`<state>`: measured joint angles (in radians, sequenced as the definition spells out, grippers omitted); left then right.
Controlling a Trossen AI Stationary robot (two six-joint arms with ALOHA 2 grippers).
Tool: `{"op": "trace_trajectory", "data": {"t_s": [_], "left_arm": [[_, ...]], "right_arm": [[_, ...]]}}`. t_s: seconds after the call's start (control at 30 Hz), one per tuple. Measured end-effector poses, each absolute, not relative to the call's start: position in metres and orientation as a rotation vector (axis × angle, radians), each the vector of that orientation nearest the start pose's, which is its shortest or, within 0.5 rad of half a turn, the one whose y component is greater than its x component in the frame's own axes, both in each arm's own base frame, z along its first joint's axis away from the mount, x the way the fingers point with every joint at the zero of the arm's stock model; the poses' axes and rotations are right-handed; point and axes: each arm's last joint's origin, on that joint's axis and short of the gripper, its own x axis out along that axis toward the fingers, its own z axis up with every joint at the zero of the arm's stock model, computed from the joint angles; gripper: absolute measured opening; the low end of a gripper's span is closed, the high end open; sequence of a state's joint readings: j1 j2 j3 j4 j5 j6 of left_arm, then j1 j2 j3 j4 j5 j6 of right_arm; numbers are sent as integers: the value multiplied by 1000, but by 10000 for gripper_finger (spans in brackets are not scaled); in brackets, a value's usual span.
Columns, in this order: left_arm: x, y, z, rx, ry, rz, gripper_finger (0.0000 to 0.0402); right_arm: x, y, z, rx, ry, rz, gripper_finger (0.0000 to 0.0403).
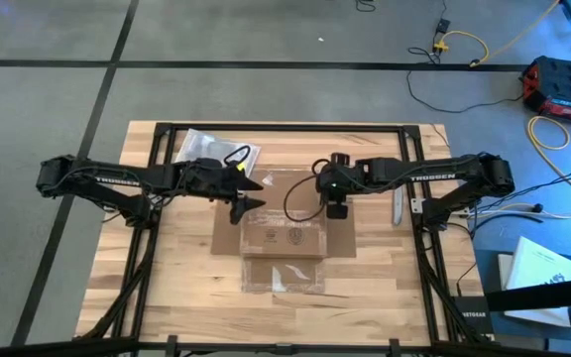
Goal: Unpack boxes
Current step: Break down the box until it is fully flat
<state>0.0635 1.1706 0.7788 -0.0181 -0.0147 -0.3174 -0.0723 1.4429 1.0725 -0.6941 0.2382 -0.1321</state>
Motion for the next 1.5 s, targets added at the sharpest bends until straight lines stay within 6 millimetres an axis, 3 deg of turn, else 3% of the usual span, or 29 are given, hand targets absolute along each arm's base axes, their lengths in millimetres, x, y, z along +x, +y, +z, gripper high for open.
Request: {"op": "trace_trajectory", "data": {"t_s": [0.33,0.6,0.93,1.1,1.27,1.5], "left_arm": [[255,18,270,-347,389,162,239],[255,18,270,-375,386,170,239],[256,19,269,-352,380,204,239],[257,25,267,-349,384,244,239],[257,29,267,-412,368,275,239],[258,32,265,-429,375,289,239]], "right_arm": [[282,-27,249,-200,1080,-192,88],[292,-27,255,-179,959,-209,88],[294,-21,255,64,921,-90,88],[292,-22,257,137,935,-161,89],[290,-35,258,204,924,-271,123],[283,-59,256,308,945,-403,224]]}}
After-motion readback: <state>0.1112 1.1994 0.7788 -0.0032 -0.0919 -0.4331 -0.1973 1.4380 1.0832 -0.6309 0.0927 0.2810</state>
